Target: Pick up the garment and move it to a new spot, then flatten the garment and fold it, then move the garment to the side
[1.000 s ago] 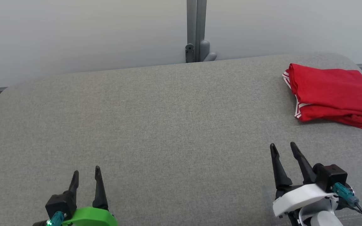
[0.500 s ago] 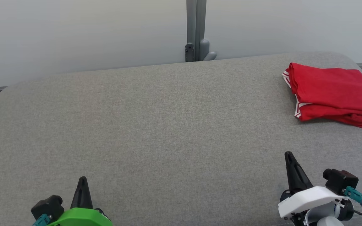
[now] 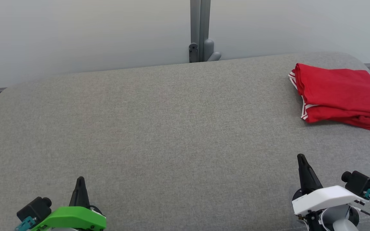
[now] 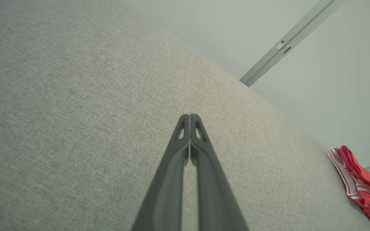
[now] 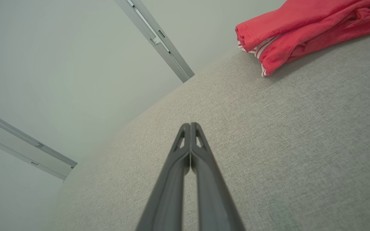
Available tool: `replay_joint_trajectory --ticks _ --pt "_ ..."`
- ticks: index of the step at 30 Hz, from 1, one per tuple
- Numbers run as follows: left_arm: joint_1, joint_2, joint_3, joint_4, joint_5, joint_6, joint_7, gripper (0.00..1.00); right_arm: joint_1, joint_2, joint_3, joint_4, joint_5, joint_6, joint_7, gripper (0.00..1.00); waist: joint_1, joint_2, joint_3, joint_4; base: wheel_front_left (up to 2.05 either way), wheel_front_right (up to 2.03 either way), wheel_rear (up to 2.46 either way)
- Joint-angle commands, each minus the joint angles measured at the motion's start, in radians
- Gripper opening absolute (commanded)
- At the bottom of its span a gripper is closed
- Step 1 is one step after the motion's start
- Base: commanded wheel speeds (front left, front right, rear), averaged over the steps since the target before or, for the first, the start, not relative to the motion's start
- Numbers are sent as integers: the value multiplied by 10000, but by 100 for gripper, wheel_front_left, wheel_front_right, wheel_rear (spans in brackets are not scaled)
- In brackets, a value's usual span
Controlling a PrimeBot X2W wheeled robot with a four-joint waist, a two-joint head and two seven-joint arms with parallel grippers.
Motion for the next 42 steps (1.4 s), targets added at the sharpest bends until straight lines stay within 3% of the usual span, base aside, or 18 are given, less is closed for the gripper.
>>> replay_joint_trajectory --ticks 1,42 --pt "-343 23 106 -164 -420 -108 100 0 -312 -72 -76 -154 414 -3 97 0 0 22 4 -1 0 0 0" --pt "-841 0 931 -361 -4840 -834 1446 0 -587 -124 -657 -170 5141 -4 1275 0 0 53 112 -31 0 0 0"
